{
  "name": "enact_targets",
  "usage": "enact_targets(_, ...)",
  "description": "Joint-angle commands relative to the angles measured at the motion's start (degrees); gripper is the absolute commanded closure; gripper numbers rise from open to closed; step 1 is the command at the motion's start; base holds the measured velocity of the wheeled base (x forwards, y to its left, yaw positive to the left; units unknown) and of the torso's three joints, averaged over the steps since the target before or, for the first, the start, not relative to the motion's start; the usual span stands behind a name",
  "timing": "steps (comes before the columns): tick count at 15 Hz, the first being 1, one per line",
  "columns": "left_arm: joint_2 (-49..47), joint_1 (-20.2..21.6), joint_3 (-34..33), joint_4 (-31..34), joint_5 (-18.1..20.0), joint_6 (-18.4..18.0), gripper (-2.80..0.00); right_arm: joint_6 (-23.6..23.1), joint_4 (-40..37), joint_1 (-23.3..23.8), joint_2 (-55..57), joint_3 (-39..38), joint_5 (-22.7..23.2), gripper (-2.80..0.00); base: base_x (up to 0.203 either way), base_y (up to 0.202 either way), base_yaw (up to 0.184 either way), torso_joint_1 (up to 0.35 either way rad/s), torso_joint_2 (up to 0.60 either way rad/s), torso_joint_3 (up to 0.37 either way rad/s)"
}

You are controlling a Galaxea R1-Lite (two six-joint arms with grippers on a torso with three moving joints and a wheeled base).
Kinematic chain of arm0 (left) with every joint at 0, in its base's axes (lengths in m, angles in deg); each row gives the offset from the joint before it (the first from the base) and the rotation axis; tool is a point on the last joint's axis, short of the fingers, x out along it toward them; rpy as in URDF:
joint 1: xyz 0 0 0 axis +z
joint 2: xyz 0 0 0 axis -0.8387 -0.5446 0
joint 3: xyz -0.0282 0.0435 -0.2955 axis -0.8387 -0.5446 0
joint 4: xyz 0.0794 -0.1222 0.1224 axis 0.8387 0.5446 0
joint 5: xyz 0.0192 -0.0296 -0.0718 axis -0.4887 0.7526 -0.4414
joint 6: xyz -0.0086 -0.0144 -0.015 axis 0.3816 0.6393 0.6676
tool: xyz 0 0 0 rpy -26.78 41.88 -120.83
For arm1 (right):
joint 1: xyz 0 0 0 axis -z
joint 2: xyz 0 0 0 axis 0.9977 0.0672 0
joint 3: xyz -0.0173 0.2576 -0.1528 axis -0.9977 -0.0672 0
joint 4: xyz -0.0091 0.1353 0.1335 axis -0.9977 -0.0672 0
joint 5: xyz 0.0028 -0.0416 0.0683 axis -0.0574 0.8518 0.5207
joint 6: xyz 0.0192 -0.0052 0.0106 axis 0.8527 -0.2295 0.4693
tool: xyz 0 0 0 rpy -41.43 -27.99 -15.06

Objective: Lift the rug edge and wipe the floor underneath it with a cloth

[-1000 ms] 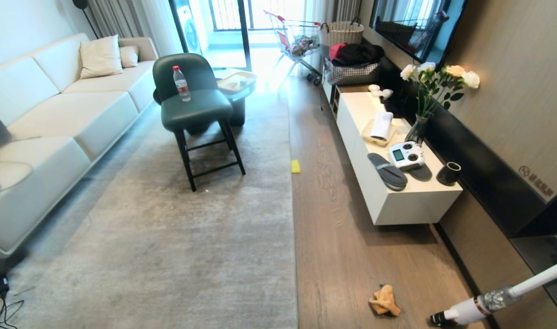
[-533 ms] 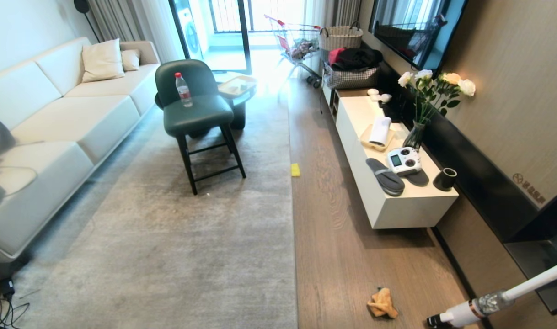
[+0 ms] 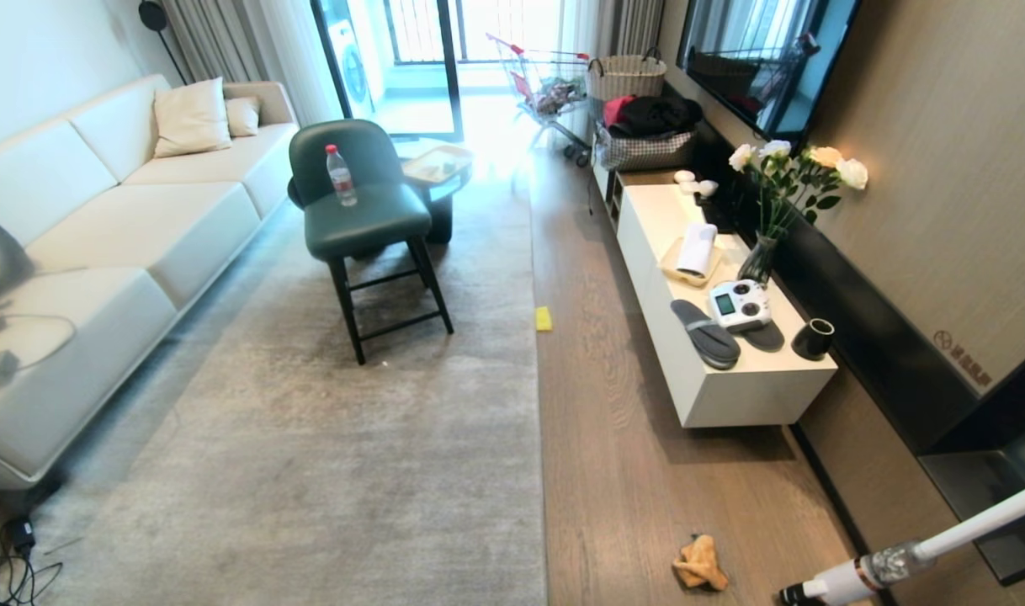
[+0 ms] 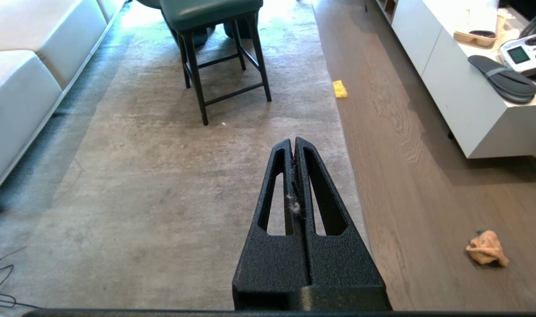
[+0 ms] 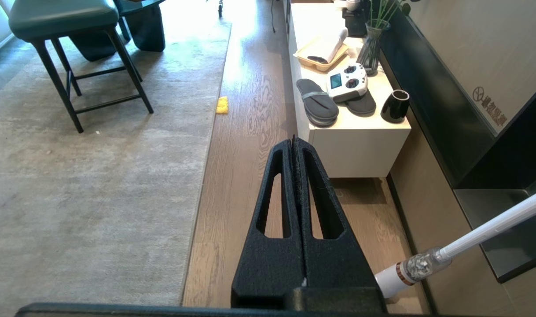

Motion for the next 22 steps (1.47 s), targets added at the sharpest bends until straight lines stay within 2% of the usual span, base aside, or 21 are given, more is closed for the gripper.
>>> enact_targets(1, -0.05, -0.01, -0.02, -0.02, -0.01, -0.01, 0.00, 0.04, 0.06, -0.02, 0.09, 0.00, 0.00, 0.00, 0.000, 0.000, 0.000, 0.135, -0.33, -0.174)
enact_targets(12, -0.05, -0.01, -0.02, -0.02, -0.01, -0.01, 0.00, 0.13, 0.06, -0.02, 0.09, 0.00, 0.00, 0.00, 0.000, 0.000, 0.000, 0.115, -0.25, -0.137)
enact_targets(22, -0.05, -0.01, -0.02, -0.02, -0.01, -0.01, 0.00, 0.92, 0.15, -0.02, 0.09, 0.00, 0.00, 0.00, 0.000, 0.000, 0.000, 0.045, -0.10, -0.053)
